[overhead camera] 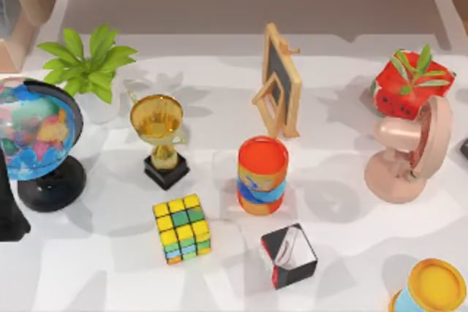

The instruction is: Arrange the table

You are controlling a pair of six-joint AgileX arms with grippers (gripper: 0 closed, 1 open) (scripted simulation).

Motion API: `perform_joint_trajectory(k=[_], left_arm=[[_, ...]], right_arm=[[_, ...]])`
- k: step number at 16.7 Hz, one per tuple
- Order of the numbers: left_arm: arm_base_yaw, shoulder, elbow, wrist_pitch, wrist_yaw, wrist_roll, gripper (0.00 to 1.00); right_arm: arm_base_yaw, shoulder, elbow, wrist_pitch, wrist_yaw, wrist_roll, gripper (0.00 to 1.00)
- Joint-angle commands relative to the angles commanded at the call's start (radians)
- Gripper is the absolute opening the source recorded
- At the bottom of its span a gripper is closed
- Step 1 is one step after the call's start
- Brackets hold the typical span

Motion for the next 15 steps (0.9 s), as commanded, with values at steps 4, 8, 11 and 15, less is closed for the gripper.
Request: perform_joint_trajectory(k=[4, 8, 11, 15], left_arm=[[0.0, 0.0, 0.0, 0.0, 0.0, 0.0, 1.0], [0.0, 0.0, 0.0, 0.0, 0.0, 0.0, 1.0], [0.0, 0.0, 0.0, 0.0, 0.0, 0.0, 1.0], [0.0, 0.0, 0.0, 0.0, 0.0, 0.0, 1.0]], right_arm=[[-0.009, 0.013, -0.029, -0.011, 0.001, 0.004, 1.0], [0.018, -0.091, -0.091, -0.068, 0.014, 0.078, 1.0], [0.058, -0.279, -0.194, -0.161, 0.044, 0.203, 1.0], [0.125, -0.675, -0.384, -0.331, 0.105, 0.44, 1.0]])
